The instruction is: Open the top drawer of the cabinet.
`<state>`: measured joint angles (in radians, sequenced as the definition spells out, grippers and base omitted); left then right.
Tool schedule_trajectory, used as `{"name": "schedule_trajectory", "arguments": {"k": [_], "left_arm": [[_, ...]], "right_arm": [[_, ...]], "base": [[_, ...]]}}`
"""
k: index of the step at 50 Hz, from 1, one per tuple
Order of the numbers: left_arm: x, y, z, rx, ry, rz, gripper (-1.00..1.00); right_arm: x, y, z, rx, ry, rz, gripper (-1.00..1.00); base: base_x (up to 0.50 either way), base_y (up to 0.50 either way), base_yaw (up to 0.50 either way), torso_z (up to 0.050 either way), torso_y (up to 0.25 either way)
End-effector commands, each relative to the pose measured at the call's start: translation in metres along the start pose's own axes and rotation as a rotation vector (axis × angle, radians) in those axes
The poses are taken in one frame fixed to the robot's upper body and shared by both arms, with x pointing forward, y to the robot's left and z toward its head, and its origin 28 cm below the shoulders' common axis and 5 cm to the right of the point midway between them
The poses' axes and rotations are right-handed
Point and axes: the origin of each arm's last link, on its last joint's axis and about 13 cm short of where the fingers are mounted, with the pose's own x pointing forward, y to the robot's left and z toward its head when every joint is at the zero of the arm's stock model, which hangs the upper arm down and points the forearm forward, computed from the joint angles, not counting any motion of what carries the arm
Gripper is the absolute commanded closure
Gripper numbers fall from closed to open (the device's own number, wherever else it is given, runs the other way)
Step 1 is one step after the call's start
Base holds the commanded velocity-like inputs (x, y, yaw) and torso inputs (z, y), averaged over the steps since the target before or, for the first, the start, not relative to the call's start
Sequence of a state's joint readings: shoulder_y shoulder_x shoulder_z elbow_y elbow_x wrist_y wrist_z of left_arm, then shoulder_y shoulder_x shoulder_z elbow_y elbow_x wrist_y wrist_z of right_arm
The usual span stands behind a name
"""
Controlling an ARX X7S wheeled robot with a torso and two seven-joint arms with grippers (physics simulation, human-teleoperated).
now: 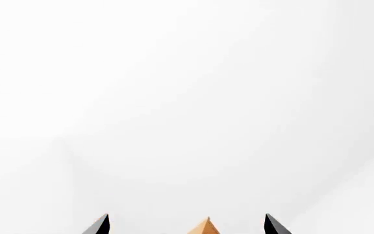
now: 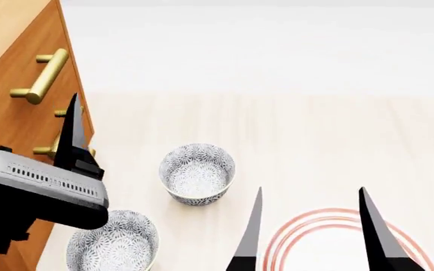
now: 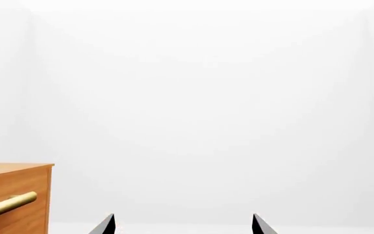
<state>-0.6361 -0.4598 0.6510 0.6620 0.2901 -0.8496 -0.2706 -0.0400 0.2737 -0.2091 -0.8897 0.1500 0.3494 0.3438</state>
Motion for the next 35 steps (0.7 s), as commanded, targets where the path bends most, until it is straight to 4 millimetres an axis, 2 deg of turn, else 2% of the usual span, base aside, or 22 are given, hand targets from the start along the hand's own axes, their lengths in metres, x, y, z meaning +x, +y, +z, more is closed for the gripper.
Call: {"name": "schedule_trajectory", "arguments": {"k": [1, 15, 35], "left_arm": [[0.011, -0.008, -0.01, 0.164, 0.03, -0.047, -1.0], [0.028, -0.01, -0.015, 0.353, 0.054, -0.104, -1.0], [0.047, -0.017, -0.031, 0.495, 0.236, -0.181, -1.0]], "right_arm": [[0.0, 0.0, 0.0, 0.001, -0.003, 0.0, -1.0], [0.0, 0.001, -0.001, 0.003, 0.001, 0.005, -1.0], [0.0, 0.0, 0.0, 0.006, -0.002, 0.003, -1.0]], "base": [[0.0, 0.0, 0.0, 0.0, 0.0], [0.0, 0.0, 0.0, 0.0, 0.0], [0.0, 0.0, 0.0, 0.0, 0.0]]}}
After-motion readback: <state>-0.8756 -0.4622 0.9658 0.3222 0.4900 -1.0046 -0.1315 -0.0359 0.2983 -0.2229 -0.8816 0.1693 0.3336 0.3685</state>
